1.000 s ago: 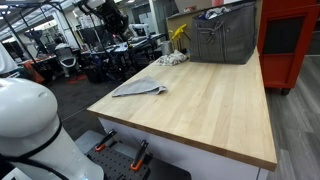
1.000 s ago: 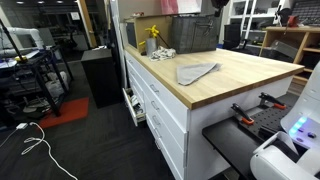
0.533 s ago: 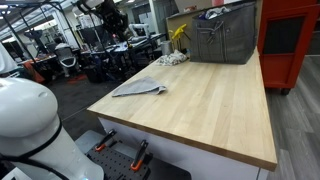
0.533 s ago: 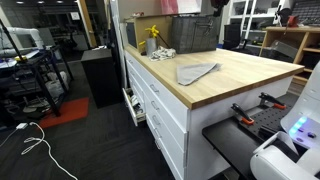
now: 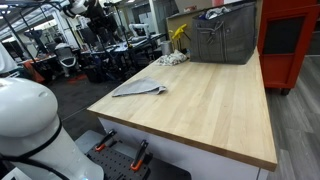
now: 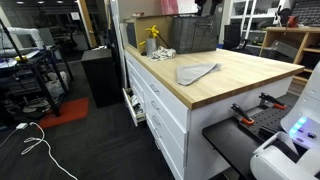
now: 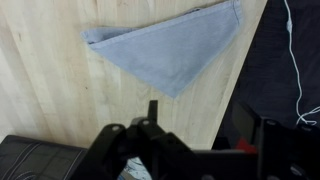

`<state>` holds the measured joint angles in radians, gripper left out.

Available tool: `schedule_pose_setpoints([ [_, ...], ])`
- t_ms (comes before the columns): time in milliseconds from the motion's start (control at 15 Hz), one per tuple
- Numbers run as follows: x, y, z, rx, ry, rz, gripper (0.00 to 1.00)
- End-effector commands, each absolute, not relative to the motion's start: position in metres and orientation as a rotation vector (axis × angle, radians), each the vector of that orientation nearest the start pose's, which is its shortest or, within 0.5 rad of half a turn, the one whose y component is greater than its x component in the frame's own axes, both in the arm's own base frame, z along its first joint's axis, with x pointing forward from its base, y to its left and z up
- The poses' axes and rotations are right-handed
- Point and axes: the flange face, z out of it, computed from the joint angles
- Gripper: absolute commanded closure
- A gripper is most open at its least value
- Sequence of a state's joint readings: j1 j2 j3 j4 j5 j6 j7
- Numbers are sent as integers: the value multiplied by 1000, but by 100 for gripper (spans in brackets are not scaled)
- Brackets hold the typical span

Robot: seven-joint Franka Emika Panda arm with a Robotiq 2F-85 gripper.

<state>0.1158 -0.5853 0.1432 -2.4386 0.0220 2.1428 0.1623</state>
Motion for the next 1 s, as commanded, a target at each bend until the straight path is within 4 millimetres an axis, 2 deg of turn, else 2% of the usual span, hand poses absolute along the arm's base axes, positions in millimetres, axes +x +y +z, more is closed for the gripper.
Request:
schedule_pose_setpoints([
  [0,386,125,538,-3115,-2,-439,0],
  [200,389,125,544,-3141,130,-473,0],
  [600,390,110,561,-3164,310,-568,0],
  [867,393,105,562,-3142,374,-569,0],
  [933,393,105,557,-3150,310,-582,0],
])
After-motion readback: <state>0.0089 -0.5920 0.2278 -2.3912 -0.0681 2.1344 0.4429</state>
